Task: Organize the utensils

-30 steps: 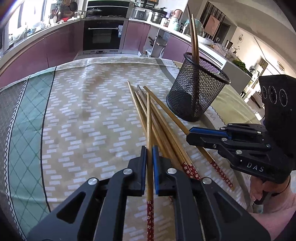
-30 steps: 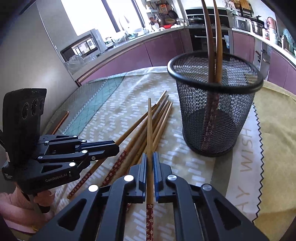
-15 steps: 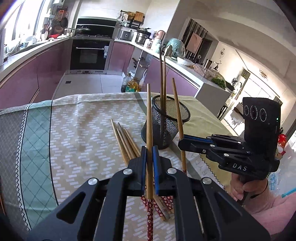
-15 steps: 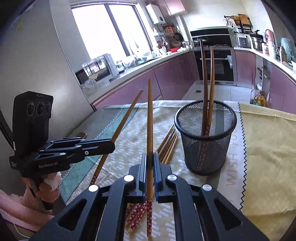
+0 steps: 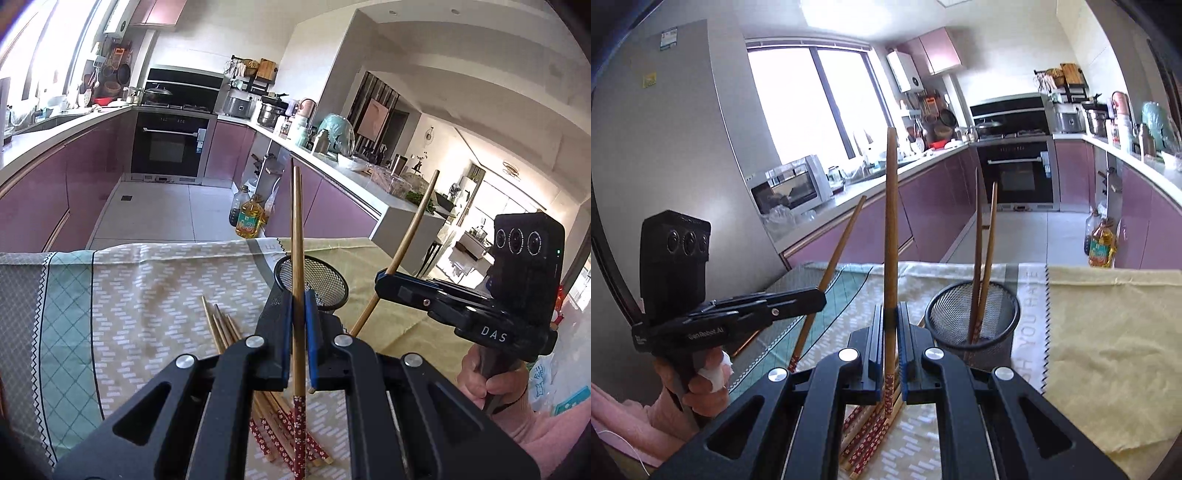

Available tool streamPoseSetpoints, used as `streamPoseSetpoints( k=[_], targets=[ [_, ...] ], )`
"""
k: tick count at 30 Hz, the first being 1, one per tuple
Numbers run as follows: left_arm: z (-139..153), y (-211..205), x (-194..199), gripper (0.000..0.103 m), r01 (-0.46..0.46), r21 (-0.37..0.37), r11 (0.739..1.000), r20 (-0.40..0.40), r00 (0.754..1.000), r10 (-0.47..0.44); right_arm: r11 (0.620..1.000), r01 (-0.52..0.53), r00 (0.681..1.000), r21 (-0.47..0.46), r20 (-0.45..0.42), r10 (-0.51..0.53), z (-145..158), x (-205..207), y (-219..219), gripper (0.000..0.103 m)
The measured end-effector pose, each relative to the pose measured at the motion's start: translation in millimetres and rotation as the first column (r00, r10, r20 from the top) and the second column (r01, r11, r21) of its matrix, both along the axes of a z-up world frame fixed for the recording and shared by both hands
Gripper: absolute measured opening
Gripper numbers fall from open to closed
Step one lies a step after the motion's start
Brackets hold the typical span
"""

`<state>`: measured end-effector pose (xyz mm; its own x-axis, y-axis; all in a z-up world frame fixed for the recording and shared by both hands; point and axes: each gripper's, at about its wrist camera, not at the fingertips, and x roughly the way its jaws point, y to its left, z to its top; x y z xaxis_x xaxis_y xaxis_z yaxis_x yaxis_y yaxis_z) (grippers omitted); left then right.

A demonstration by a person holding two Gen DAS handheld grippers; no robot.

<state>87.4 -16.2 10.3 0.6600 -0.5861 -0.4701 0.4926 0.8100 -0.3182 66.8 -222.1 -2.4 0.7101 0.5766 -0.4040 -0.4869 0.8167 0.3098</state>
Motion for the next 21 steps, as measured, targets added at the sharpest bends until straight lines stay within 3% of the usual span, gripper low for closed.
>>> streamPoseSetpoints(
  k=[9,14,21],
  targets=[
    [23.0,-26.0,30.1,0.007,-0.032,-0.066,0.997,0.082,0.996,0.038,0.999,0.051,0.995,-0.010,0.081,-0.050,34.8,10.9,-16.6,0.006],
    [36.4,-41.9,53.3,0.007,-0.059,-0.117,0.991,0.127,0.989,0.073,0.997,0.078,0.991,-0.011,0.111,-0.077,45.0,21.5,-28.2,0.006],
    [39.1,-63.2,82.4,0.007,-0.106,-0.135,0.985,0.165,0.978,0.128,0.994,0.113,0.986,-0.013,0.125,-0.110,47.9,40.6,-40.9,0.006]
  ],
)
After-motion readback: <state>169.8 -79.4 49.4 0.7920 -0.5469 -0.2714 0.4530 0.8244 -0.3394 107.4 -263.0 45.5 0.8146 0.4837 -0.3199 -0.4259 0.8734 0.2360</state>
